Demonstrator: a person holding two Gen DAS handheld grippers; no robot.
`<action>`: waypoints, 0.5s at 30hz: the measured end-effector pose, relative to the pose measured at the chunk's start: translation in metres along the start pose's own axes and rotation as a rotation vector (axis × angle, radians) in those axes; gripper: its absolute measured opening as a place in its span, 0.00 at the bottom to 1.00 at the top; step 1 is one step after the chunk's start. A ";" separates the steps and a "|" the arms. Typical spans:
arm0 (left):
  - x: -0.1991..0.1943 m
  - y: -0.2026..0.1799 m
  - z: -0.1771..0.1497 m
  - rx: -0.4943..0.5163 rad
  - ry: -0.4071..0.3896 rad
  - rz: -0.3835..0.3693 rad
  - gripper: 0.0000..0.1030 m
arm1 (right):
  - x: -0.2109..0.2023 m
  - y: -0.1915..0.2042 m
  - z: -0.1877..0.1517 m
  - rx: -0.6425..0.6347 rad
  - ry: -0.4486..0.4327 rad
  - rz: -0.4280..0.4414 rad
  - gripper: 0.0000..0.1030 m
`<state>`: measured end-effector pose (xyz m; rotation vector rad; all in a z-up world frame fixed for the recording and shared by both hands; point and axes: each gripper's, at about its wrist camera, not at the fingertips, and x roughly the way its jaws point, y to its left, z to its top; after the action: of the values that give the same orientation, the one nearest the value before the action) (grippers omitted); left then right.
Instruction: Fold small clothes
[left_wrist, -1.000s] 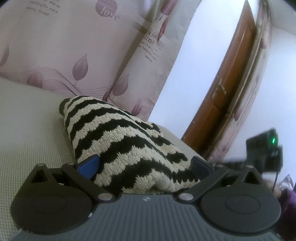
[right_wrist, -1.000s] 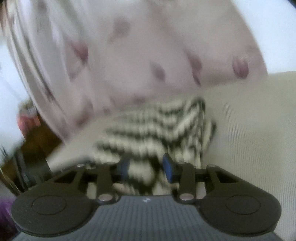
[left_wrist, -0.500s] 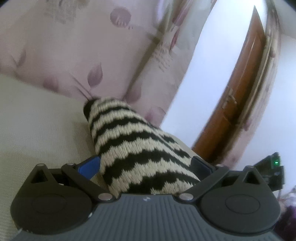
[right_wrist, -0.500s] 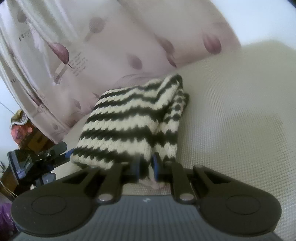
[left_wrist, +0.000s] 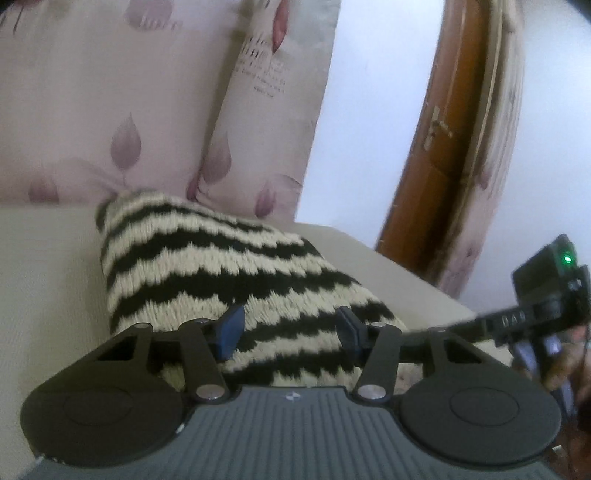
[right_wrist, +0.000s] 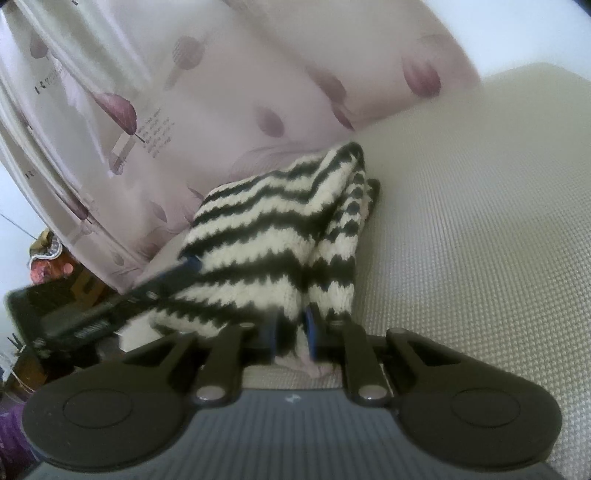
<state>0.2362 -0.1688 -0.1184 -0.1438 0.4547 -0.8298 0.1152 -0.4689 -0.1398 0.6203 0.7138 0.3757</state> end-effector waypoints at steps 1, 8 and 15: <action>0.000 0.002 -0.002 -0.011 0.002 -0.012 0.54 | -0.002 0.001 0.004 0.005 0.003 0.001 0.17; 0.002 0.010 -0.004 -0.045 -0.011 -0.038 0.55 | -0.005 0.067 0.075 -0.214 -0.159 -0.026 0.19; -0.004 0.011 -0.005 -0.065 -0.023 -0.051 0.56 | 0.121 0.098 0.114 -0.485 0.008 -0.181 0.18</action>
<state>0.2394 -0.1578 -0.1244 -0.2249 0.4583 -0.8627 0.2695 -0.3772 -0.0695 0.0951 0.6501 0.3661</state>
